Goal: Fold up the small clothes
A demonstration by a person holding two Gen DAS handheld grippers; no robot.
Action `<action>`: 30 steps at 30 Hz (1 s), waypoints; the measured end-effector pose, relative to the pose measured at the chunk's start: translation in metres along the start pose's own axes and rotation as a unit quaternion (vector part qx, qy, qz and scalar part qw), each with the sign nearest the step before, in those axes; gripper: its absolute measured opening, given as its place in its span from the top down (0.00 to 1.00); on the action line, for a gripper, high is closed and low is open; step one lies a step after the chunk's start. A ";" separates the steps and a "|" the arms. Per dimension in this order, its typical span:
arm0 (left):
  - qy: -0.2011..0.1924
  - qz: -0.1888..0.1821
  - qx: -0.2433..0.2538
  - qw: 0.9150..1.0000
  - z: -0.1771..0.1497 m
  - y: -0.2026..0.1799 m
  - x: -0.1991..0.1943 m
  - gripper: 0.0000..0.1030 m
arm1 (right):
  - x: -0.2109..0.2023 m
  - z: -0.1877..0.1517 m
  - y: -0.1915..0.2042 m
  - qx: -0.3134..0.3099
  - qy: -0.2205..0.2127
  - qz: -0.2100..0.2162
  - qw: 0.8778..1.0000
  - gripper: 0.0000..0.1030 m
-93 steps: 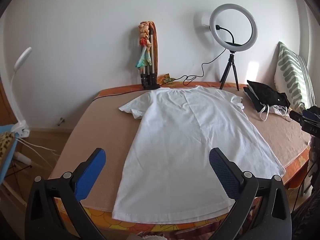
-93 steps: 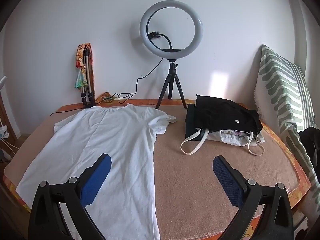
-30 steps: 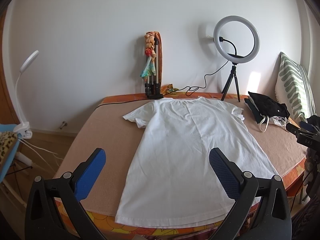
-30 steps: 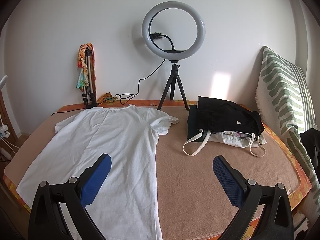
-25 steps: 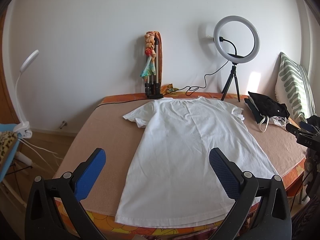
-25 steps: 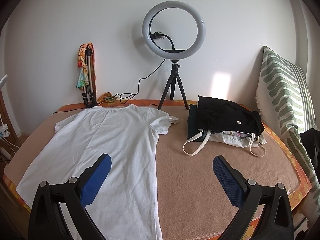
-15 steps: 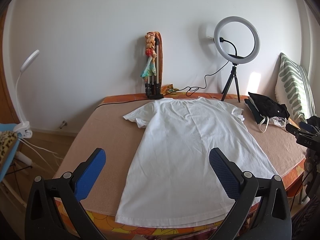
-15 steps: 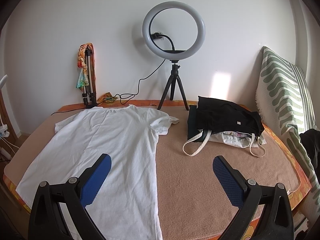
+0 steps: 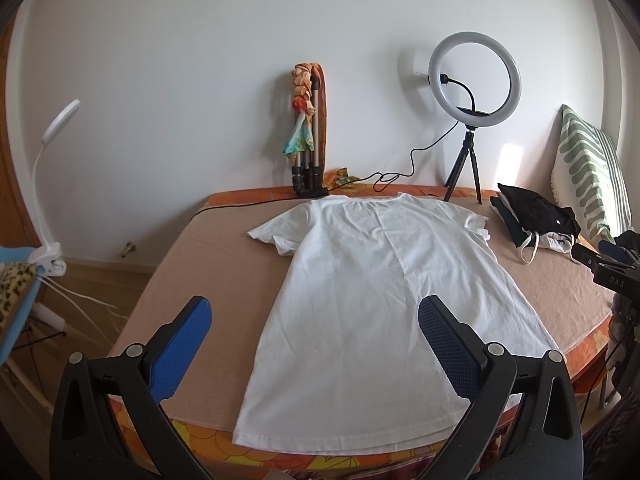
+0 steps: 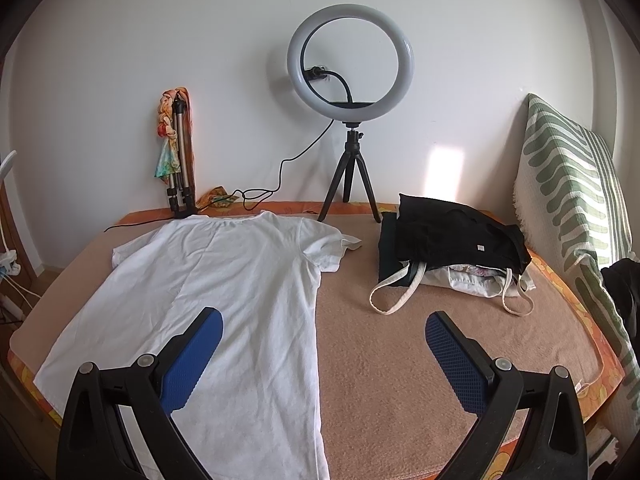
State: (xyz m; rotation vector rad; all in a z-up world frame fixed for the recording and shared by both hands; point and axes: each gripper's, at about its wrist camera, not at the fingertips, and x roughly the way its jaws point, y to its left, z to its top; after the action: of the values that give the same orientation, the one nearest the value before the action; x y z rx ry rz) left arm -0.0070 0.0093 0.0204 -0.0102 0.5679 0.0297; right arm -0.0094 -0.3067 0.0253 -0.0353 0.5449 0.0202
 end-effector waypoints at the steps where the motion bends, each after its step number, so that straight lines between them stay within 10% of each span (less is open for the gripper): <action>1: 0.001 0.001 0.000 1.000 0.000 0.001 0.000 0.00 | 0.000 0.000 0.001 0.000 0.000 0.001 1.000 0.00; 11: 0.019 0.005 -0.015 1.000 -0.012 0.031 0.011 0.00 | 0.009 0.010 0.020 -0.005 -0.010 0.038 0.999 0.02; 17: 0.060 -0.019 -0.032 0.997 -0.037 0.061 0.029 0.01 | 0.022 0.029 0.044 0.003 0.003 0.131 0.991 0.02; 30: 0.184 -0.087 -0.080 0.976 -0.085 0.087 0.073 0.44 | 0.077 0.096 0.179 -0.096 0.060 0.246 0.963 0.13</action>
State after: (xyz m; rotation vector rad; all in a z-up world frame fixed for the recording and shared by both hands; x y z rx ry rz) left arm 0.0066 0.0962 -0.0907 -0.2265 0.9321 -0.0995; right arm 0.1011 -0.1236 0.0623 -0.0905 0.6611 0.5594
